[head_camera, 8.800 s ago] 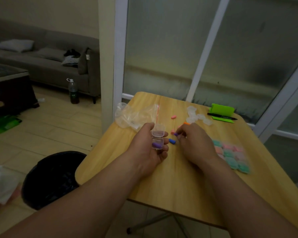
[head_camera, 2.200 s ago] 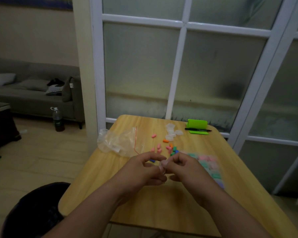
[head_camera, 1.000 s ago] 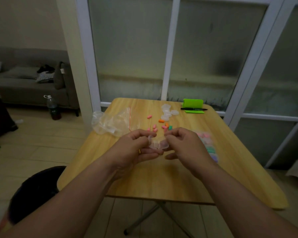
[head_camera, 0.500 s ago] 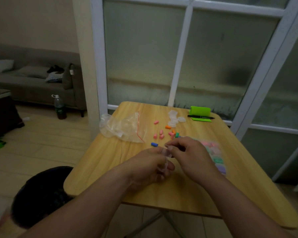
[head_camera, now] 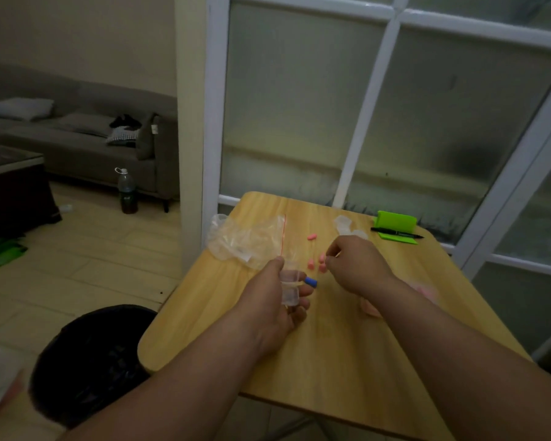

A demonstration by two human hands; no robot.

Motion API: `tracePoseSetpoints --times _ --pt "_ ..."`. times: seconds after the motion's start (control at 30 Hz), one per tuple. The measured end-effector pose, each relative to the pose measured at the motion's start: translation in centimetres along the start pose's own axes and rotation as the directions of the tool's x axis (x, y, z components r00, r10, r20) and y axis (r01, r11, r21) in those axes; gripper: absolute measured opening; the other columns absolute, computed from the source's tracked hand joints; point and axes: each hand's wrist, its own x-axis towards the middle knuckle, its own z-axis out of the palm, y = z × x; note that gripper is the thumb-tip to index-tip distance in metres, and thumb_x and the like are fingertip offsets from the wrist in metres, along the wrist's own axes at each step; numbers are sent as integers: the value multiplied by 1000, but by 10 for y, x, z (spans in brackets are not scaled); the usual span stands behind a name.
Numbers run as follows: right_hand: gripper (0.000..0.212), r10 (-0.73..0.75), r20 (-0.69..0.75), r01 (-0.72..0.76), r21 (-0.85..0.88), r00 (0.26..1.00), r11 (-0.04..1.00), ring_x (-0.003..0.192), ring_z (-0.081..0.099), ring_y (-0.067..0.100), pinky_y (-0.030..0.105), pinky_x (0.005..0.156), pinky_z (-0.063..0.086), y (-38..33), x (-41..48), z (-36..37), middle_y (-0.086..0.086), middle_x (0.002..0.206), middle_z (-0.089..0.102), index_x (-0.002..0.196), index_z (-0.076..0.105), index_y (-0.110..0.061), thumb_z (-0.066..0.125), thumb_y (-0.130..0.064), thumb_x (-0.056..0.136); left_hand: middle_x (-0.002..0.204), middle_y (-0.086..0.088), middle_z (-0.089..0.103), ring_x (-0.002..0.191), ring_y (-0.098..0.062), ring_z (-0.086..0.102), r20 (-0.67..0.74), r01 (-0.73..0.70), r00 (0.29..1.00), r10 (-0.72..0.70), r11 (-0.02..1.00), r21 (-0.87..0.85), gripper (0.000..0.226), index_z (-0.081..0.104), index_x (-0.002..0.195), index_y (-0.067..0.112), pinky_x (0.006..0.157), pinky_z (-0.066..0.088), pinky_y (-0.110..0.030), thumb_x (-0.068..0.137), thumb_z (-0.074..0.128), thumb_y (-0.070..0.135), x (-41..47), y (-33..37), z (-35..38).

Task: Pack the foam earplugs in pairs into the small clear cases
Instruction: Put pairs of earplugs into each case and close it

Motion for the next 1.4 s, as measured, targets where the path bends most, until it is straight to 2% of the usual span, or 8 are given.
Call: tracePoseSetpoints --times 0.2,0.37,0.57,0.7,0.87,1.2,1.33,1.4 --pt "29 87 44 -76 -215 995 974 103 69 27 31 75 49 -21 22 17 4 107 71 107 70 -18 72 -44 93 72 -7 64 50 -15 50 16 17 1000 -16 1000 -25 48 66 107 9 47 38 -23 108 40 49 2 3 -3" --pt "28 95 45 -84 -216 994 973 104 69 28 31 74 47 -23 23 18 7 107 71 103 70 -17 74 -42 92 72 -7 64 52 -15 51 33 23 999 -22 999 -31 48 66 107 9 47 41 -23 108 40 50 1 4 -4" --pt "28 24 -54 -18 105 998 994 107 66 22 29 79 42 -7 -11 -5 3 116 72 120 73 -17 73 -28 95 77 -9 62 62 -18 55 71 15 997 -11 999 -50 52 69 118 6 58 46 -27 108 42 49 2 1 -2" --pt "13 -39 -125 81 355 991 932 94 65 7 27 73 45 7 -51 -19 -8 104 74 109 76 -21 72 -29 99 81 -10 59 64 -20 55 111 6 994 0 998 -58 54 65 131 6 61 48 -30 107 42 49 5 0 4" --pt "6 -124 -145 181 508 982 842 89 62 -1 21 73 47 13 -82 -21 -14 95 70 101 69 -29 71 -22 100 80 -9 58 65 -18 54 152 19 988 -13 999 -39 50 65 122 10 58 46 -29 106 41 50 8 -5 11" --pt "4 -337 -114 355 247 935 902 87 56 3 26 73 46 -4 -100 -24 -14 98 59 97 67 -34 71 -33 98 108 -13 72 77 -18 72 186 23 983 -15 999 -44 52 61 137 13 81 52 -36 106 42 50 11 -11 21" --pt "7 -392 -52 395 156 918 905 92 53 7 32 78 49 -3 -100 -20 -11 101 51 103 71 -36 70 -35 97 130 -21 69 127 -29 65 196 38 980 -28 998 -48 54 65 134 9 114 46 -46 107 42 50 13 -15 21" --pt "9 -397 -56 401 138 916 906 92 51 7 33 77 50 -2 -99 -19 -12 100 48 105 72 -37 68 -36 97 132 -19 68 132 -30 61 193 38 981 -27 998 -57 53 65 133 10 119 41 -49 107 42 50 13 -15 21"
